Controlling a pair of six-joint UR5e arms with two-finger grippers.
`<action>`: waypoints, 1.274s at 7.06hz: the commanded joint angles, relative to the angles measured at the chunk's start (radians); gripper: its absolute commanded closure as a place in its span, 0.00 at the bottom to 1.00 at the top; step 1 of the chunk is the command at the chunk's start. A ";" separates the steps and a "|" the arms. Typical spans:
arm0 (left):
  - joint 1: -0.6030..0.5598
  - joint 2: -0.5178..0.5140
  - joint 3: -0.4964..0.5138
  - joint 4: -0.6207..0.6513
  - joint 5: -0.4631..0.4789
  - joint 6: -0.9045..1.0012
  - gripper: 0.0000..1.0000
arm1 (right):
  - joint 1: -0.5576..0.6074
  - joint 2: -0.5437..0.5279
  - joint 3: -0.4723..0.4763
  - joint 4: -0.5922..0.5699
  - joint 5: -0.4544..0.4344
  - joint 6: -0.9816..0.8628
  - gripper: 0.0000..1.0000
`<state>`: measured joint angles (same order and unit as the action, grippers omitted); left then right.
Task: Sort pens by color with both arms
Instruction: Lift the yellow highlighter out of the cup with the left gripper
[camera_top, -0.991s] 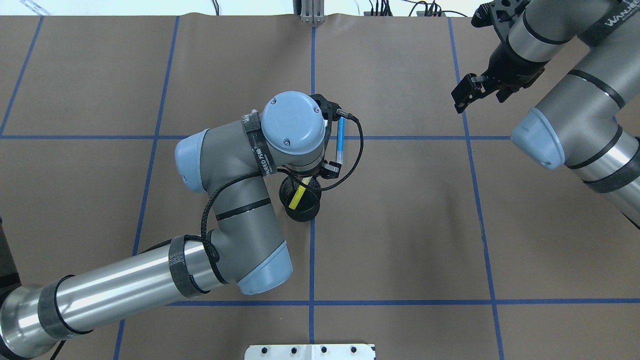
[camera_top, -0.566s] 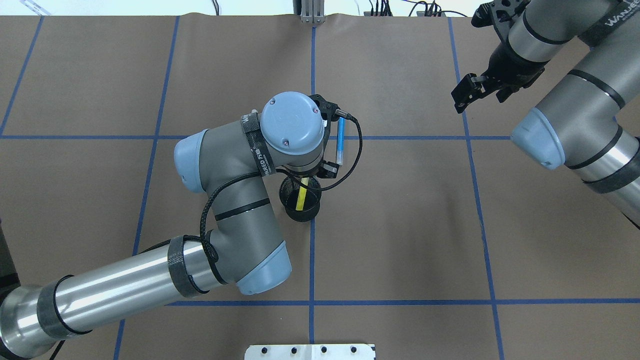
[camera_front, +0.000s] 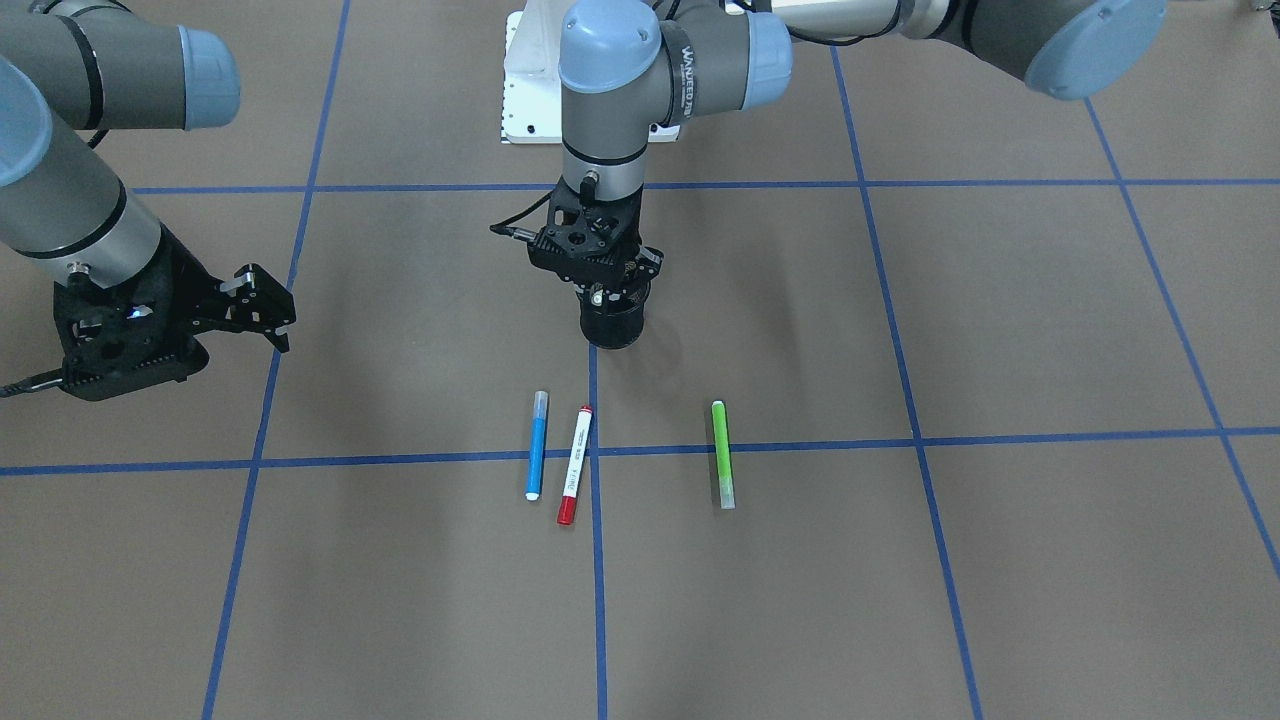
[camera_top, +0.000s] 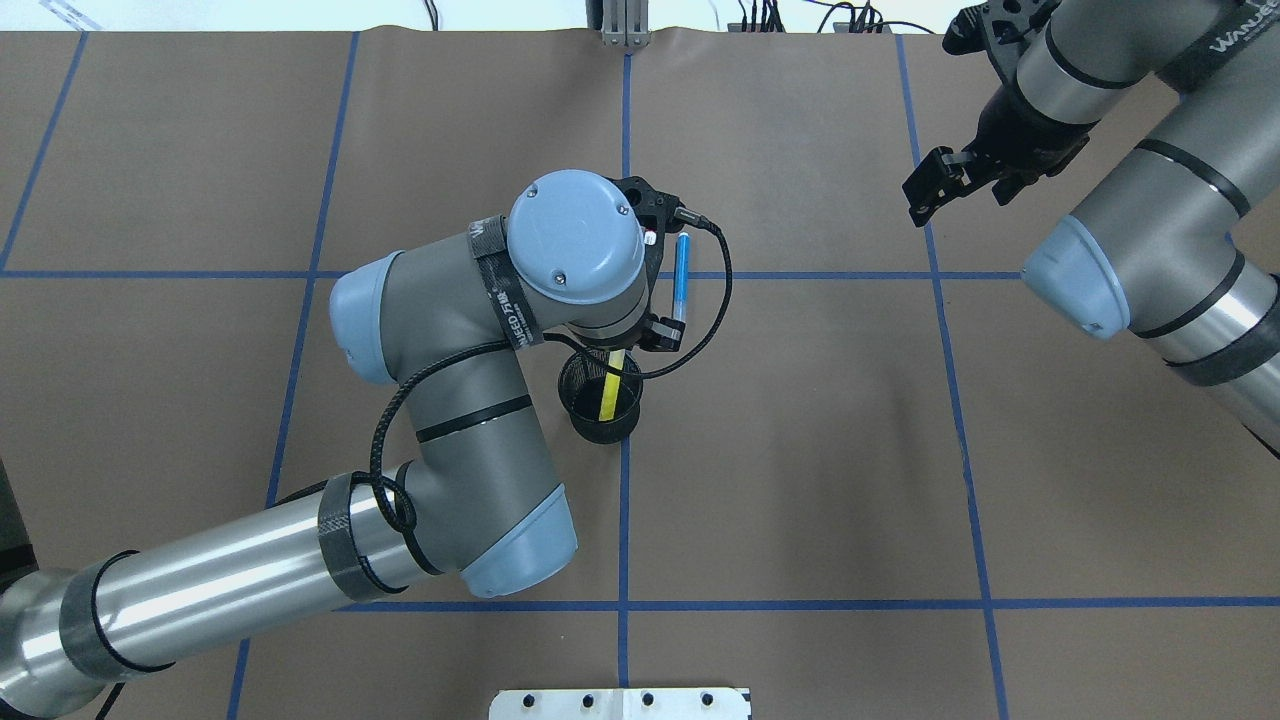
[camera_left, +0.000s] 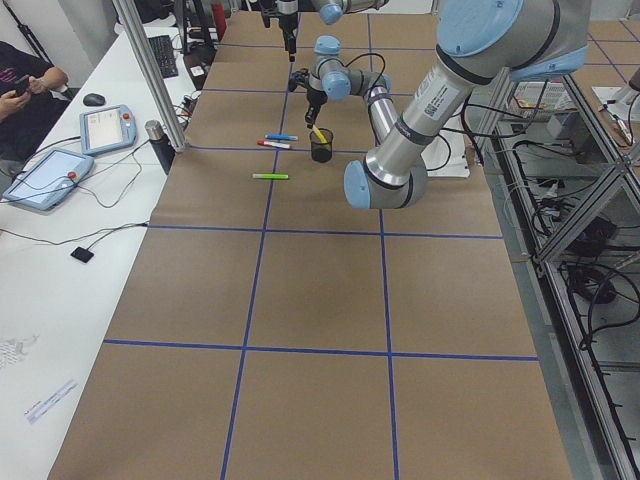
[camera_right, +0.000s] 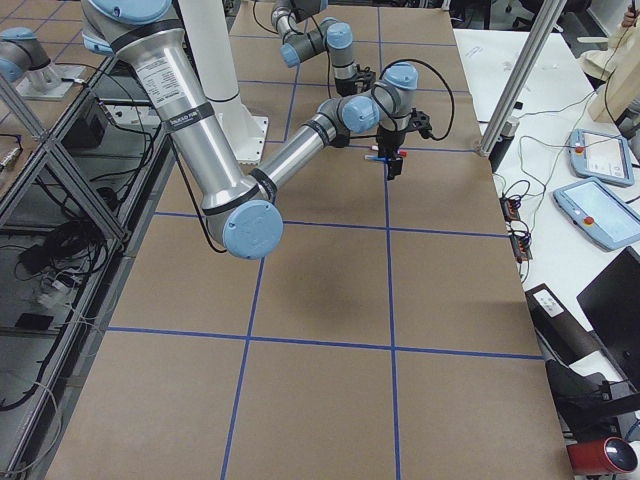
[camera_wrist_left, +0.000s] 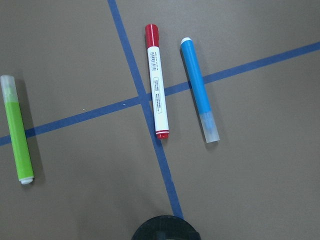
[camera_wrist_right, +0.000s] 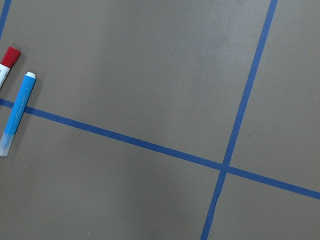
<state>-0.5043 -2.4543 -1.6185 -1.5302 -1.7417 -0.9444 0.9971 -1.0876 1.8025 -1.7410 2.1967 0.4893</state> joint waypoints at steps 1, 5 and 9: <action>-0.052 -0.005 -0.091 0.072 -0.034 -0.001 1.00 | 0.000 0.000 0.000 0.000 0.000 0.000 0.01; -0.282 -0.031 -0.112 0.094 -0.219 0.010 1.00 | -0.003 0.001 0.000 0.001 -0.002 0.000 0.01; -0.482 -0.035 0.217 0.076 -0.398 0.255 1.00 | -0.006 0.002 0.001 0.001 -0.002 0.000 0.01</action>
<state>-0.9490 -2.4874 -1.5067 -1.4481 -2.0955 -0.7541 0.9921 -1.0862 1.8020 -1.7395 2.1952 0.4893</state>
